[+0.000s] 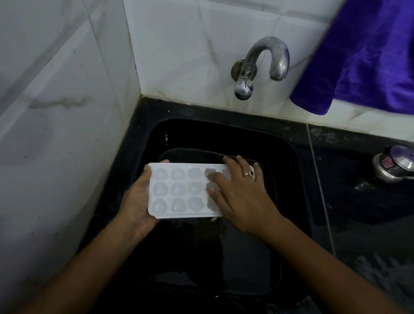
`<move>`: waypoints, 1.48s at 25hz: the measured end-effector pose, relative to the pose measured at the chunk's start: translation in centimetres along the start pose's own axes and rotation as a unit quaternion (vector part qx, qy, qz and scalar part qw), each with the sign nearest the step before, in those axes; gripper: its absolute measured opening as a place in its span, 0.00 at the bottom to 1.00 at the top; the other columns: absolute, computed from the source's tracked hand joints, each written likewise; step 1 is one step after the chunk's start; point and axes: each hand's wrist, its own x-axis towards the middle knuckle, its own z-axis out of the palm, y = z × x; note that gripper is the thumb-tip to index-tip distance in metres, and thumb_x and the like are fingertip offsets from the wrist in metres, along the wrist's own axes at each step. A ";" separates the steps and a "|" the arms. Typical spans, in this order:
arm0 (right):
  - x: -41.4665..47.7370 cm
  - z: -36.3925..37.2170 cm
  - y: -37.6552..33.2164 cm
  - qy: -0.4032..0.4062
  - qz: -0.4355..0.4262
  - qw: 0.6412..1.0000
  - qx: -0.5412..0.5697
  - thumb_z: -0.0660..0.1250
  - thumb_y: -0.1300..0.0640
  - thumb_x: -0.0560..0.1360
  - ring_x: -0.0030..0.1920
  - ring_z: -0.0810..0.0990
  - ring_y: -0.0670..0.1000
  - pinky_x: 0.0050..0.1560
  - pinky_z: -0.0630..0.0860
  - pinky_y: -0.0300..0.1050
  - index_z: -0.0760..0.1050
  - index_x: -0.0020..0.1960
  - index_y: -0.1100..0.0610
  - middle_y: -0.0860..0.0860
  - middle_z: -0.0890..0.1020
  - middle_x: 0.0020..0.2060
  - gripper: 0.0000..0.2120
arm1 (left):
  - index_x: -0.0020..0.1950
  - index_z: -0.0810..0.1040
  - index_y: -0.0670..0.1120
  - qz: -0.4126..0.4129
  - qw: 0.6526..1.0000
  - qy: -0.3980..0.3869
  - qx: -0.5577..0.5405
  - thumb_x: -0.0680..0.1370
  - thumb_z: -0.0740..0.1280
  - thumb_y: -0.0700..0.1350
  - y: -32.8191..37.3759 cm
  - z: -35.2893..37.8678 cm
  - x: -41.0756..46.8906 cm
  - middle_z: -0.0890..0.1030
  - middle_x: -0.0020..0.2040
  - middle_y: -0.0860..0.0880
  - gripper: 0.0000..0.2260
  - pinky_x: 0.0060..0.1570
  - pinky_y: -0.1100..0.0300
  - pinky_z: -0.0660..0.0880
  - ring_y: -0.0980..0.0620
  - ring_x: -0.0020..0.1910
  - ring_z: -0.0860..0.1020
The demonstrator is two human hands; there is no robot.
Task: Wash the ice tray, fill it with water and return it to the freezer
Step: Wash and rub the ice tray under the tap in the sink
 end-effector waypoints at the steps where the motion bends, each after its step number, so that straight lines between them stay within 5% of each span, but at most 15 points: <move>1: 0.2 -0.3 0.2 0.002 0.011 1.000 0.006 0.44 0.37 0.84 0.82 0.53 0.64 0.79 0.48 0.71 0.69 0.73 0.45 0.58 0.60 0.81 0.26 | 0.80 0.69 0.45 0.007 1.000 -0.004 0.006 0.84 0.62 0.62 -0.1 0.1 0.0 0.74 0.75 0.35 0.30 0.73 0.29 0.67 0.30 0.73 0.74; 12: 0.5 -0.5 -0.7 0.004 0.020 1.000 0.010 0.39 0.35 0.80 0.82 0.53 0.63 0.79 0.48 0.70 0.71 0.70 0.50 0.58 0.60 0.81 0.33 | 0.78 0.72 0.47 0.028 0.999 -0.001 0.015 0.86 0.59 0.60 -0.4 1.6 -0.9 0.77 0.72 0.36 0.26 0.70 0.29 0.70 0.32 0.70 0.77; 15: -0.1 -0.2 0.0 -0.001 0.007 1.000 0.004 0.44 0.37 0.84 0.82 0.52 0.63 0.79 0.47 0.71 0.68 0.74 0.46 0.58 0.59 0.81 0.26 | 0.77 0.74 0.47 0.038 0.999 0.006 0.008 0.86 0.58 0.60 -0.2 1.5 -0.9 0.79 0.71 0.36 0.24 0.69 0.30 0.71 0.32 0.69 0.78; 18: 0.4 -0.5 0.0 0.006 0.035 0.999 0.016 0.44 0.37 0.84 0.82 0.53 0.63 0.79 0.47 0.70 0.72 0.69 0.48 0.59 0.60 0.81 0.26 | 0.79 0.71 0.46 0.013 1.000 -0.006 -0.002 0.86 0.59 0.60 -0.8 1.6 -0.7 0.77 0.73 0.36 0.26 0.71 0.30 0.70 0.32 0.71 0.76; 37: -0.4 -0.3 0.2 0.001 0.004 1.000 0.000 0.44 0.37 0.84 0.82 0.52 0.63 0.78 0.47 0.71 0.68 0.75 0.46 0.58 0.59 0.81 0.27 | 0.83 0.63 0.45 -0.023 0.999 -0.033 -0.015 0.83 0.65 0.62 -0.5 -0.6 1.2 0.67 0.80 0.35 0.34 0.75 0.28 0.61 0.29 0.77 0.67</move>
